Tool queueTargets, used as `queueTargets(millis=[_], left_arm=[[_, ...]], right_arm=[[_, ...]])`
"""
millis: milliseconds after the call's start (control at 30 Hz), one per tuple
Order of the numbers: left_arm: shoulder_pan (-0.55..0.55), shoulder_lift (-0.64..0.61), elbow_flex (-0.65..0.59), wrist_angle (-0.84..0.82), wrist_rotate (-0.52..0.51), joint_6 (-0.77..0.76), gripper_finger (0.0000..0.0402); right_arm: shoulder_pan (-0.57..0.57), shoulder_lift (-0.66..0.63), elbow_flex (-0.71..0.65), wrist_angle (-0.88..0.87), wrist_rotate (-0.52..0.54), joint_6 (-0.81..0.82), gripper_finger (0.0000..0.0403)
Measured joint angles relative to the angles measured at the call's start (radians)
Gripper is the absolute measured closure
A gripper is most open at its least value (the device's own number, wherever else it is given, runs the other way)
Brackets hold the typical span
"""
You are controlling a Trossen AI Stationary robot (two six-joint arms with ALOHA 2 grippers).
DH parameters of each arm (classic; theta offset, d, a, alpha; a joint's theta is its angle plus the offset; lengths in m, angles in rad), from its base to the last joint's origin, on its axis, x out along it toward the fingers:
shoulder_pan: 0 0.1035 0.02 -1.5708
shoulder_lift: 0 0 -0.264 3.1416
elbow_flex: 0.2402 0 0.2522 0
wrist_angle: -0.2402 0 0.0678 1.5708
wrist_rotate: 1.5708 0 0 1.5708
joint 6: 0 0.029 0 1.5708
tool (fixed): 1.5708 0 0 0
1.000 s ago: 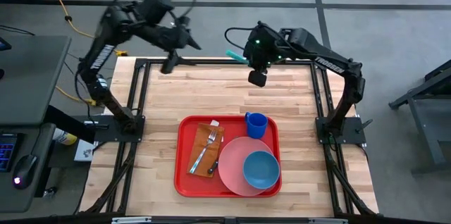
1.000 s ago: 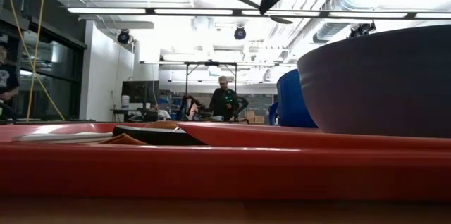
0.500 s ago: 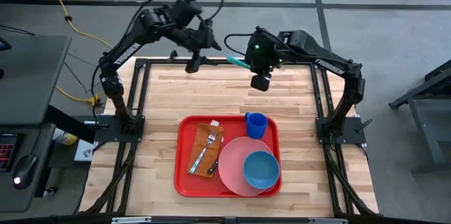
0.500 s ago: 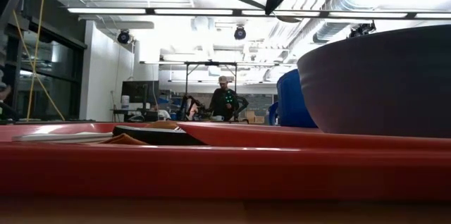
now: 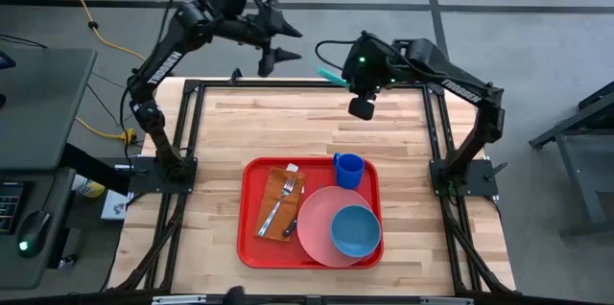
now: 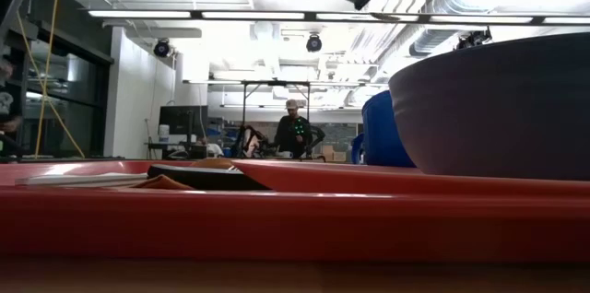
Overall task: Set up tray
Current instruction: Put the blue spoon on top of the orange napkin on the serving tray
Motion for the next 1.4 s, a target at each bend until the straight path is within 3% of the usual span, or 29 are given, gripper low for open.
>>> queueTargets(millis=[267,433,533,633,767,900,967,1067,1300,1400], left_arm=[[0.078,-0.095,-0.005,-0.200,-0.032,0.071,0.0106],[0.086,-0.233,-0.211,-0.138,-0.080,0.035,0.0106],[0.099,-0.404,-0.481,0.072,-0.083,-0.060,0.0106],[0.098,-0.602,-0.817,0.382,-0.059,-0.188,0.0106],[0.097,-0.784,-1.246,0.973,0.029,-0.459,0.0106],[0.057,-0.828,-1.531,1.547,-0.001,-0.717,0.0106],[0.026,-0.801,-1.612,1.717,-0.047,-0.788,0.0106],[-0.026,-0.728,-1.665,1.831,-0.081,-0.848,0.0106],[-0.120,-0.510,-1.604,2.111,-0.124,-0.875,0.0106],[-0.127,-0.447,-1.554,2.134,-0.127,-0.882,0.0106]], right_arm=[[-0.022,-0.051,0.000,-0.008,0.003,0.003,0.0402],[-0.035,-0.052,0.000,-0.012,0.004,0.000,0.0402],[-0.035,-0.052,0.000,-0.011,0.004,-0.008,0.0402],[-0.036,-0.052,0.000,-0.007,0.004,-0.012,0.0402],[-0.039,-0.052,0.000,-0.005,-0.012,-0.025,0.0402],[-0.039,-0.052,0.000,0.056,-0.061,-0.032,0.0403],[-0.037,-0.052,0.000,0.100,-0.103,-0.032,0.0403],[-0.026,-0.052,0.000,0.169,-0.137,-0.028,0.0403],[0.019,-0.028,0.000,0.279,-0.173,-0.011,0.0403],[0.033,-0.009,0.000,0.302,-0.176,-0.011,0.0403]])
